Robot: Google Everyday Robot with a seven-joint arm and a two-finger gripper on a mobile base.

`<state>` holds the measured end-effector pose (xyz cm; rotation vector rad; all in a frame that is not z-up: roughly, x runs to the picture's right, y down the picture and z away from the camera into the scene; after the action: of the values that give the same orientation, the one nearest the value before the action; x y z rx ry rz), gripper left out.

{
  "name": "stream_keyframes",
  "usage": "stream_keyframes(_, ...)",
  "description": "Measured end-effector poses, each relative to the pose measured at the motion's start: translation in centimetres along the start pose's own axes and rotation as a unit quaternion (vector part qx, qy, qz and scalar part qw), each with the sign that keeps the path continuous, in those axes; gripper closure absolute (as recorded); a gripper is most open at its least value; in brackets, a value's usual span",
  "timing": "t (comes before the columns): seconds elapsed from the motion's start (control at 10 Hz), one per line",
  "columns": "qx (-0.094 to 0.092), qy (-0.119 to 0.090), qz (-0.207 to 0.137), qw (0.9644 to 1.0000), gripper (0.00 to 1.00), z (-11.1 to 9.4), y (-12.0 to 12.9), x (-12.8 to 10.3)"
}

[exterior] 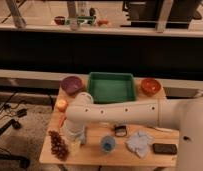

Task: Place grapes in red bowl

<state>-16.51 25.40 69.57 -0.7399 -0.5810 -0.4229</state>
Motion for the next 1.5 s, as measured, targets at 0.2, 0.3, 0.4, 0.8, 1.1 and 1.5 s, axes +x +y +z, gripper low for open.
stream_keyframes(0.2,0.0,-0.006,-0.001,1.0,0.2,0.4,-0.6,-0.1)
stream_keyframes(0.3,-0.001,-0.009,-0.003,1.0,0.2,0.6,-0.8,-0.3)
stream_keyframes(0.4,-0.003,-0.013,-0.006,0.9999,0.2,0.9,-0.9,-0.6)
stream_keyframes(0.8,-0.002,-0.012,-0.017,0.9998,0.2,3.0,-0.8,-1.6)
stream_keyframes(1.1,-0.009,-0.012,-0.024,0.9996,0.2,4.3,-0.7,-2.1)
stream_keyframes(1.5,-0.021,-0.022,-0.034,0.9989,0.3,6.8,-1.0,-1.5)
